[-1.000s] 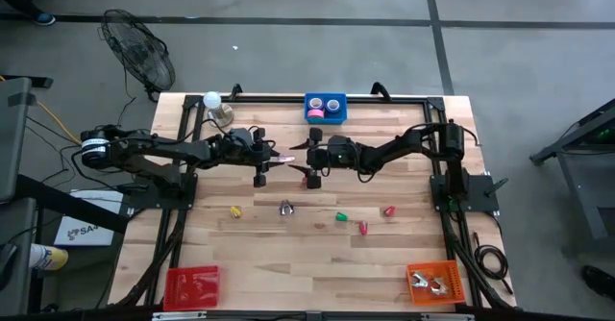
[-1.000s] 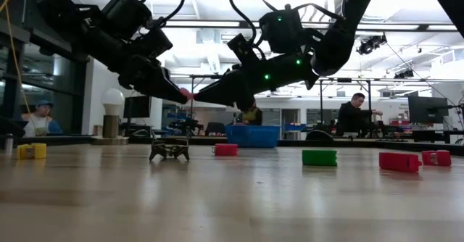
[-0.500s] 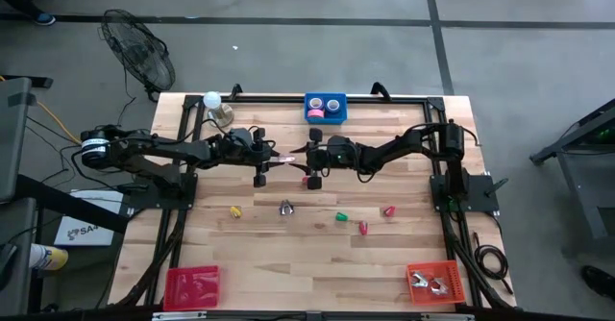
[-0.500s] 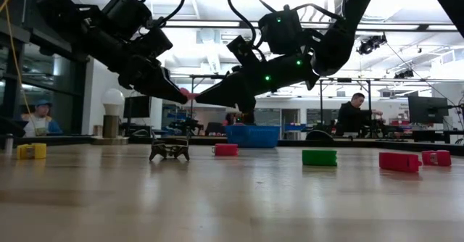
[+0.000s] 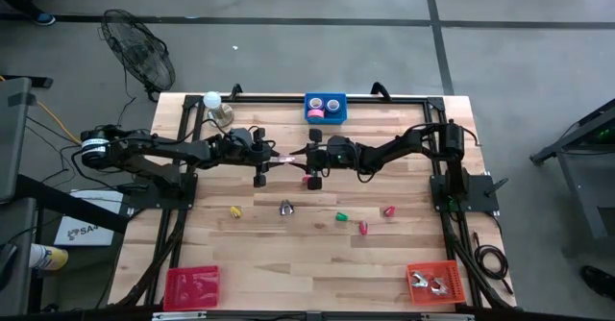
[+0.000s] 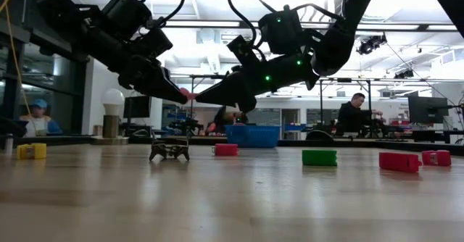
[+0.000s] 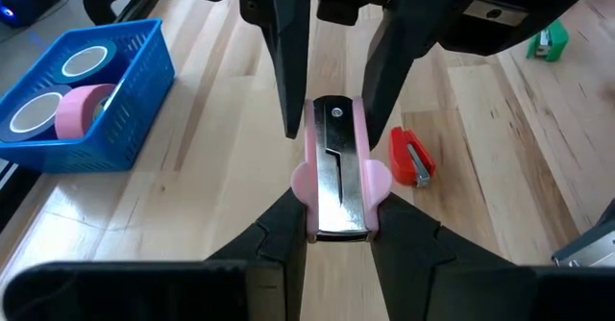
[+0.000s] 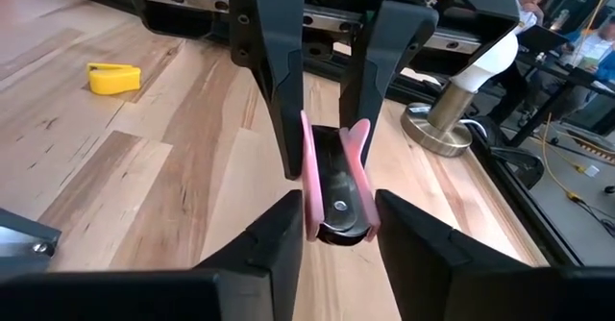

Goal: Pick and place Stapler, Stapler remover, tape
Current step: Put the pink staple remover into the orange bin

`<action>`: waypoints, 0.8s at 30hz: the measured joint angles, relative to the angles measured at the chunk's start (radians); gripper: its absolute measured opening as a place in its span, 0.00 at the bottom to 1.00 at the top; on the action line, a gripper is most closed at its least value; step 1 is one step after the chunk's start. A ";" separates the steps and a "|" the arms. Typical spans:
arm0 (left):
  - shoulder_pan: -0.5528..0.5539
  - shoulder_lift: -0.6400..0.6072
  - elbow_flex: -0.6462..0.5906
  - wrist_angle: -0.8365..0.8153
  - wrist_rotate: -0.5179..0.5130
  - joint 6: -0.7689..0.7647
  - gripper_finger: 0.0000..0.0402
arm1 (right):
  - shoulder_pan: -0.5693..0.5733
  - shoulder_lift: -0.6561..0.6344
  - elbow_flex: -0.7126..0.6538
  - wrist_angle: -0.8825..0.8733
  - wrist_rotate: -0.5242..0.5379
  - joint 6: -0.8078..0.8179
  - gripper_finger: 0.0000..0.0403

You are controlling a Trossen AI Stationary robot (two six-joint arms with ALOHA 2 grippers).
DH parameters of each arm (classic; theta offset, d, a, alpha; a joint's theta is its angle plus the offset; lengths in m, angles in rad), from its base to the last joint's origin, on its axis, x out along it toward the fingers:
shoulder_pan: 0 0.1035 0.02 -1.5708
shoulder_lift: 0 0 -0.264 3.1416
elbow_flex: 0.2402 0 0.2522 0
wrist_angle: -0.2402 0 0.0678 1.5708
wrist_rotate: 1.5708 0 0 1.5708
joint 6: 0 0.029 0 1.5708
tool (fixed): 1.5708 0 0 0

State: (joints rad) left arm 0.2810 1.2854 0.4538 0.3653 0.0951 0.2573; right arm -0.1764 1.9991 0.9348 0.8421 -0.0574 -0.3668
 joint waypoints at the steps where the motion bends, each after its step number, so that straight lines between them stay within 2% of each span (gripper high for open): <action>1: 0.000 0.000 0.000 0.000 0.000 0.000 0.22 | 0.000 0.000 0.000 0.000 -0.003 0.000 0.29; 8: 0.000 0.000 0.000 -0.002 0.004 0.001 0.22 | 0.000 0.000 0.000 -0.001 -0.019 0.005 0.21; 16: 0.000 0.000 0.000 -0.002 0.005 0.000 0.23 | 0.000 0.000 0.000 -0.001 -0.021 0.024 0.21; 24: 0.000 0.000 0.000 -0.008 0.027 -0.007 0.30 | 0.001 -0.002 0.000 -0.015 -0.006 0.026 0.20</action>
State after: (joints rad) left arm 0.2813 1.2850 0.4538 0.3570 0.1223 0.2501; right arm -0.1757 1.9975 0.9348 0.8275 -0.0633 -0.3405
